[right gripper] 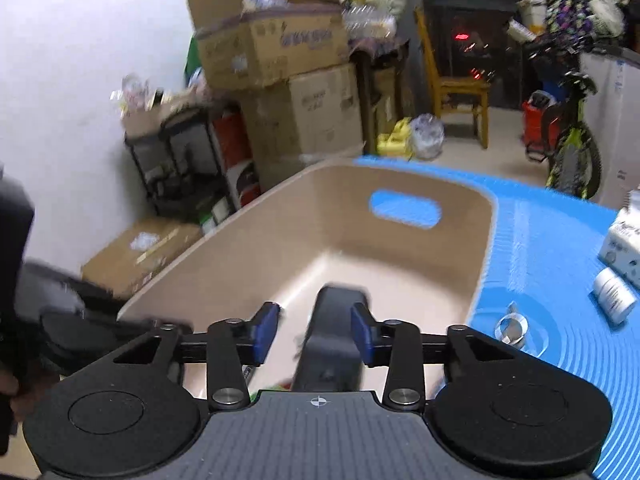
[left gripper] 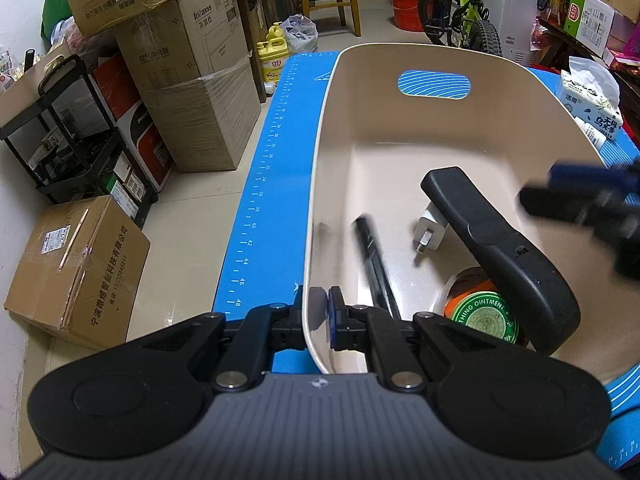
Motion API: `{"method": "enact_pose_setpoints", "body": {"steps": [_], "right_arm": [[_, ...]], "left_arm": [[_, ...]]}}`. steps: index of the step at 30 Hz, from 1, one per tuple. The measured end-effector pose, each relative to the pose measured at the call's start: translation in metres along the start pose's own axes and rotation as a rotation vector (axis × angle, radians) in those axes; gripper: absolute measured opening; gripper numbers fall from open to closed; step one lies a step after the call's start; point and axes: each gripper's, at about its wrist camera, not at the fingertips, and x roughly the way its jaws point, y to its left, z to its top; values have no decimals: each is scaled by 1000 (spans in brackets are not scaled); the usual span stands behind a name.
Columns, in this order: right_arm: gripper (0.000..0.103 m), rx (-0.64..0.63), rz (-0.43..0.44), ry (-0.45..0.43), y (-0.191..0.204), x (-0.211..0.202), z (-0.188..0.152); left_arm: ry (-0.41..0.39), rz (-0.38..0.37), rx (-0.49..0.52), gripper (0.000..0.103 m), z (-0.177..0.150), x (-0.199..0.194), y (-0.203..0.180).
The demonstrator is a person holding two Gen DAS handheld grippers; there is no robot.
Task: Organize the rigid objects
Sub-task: 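Carry the black marker into the bin and open the right gripper, then grasp the metal keys with the right gripper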
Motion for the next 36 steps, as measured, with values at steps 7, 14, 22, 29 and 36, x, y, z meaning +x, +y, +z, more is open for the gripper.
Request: {"method": "enact_pose_setpoints", "body": {"steps": [7,14,22,29,36], "right_arm": [[60,64,-66,-89,-37,-19,16],[65,139,-177,-134,-86,-21,19],[66,133,-276,-52,-135,17,1],[65,43,-257,54,-152,61,-17],[64,37,-256,106,-165,90,-25]], "left_arm": [[3,-1,0,11,0,1,0],[7,-1,3,11,1,0,0],[14,-6,2,11,2,2,-2],[19,-5,15,11,2,2,-3],[24,-1,21,11,3,3,-3]]}}
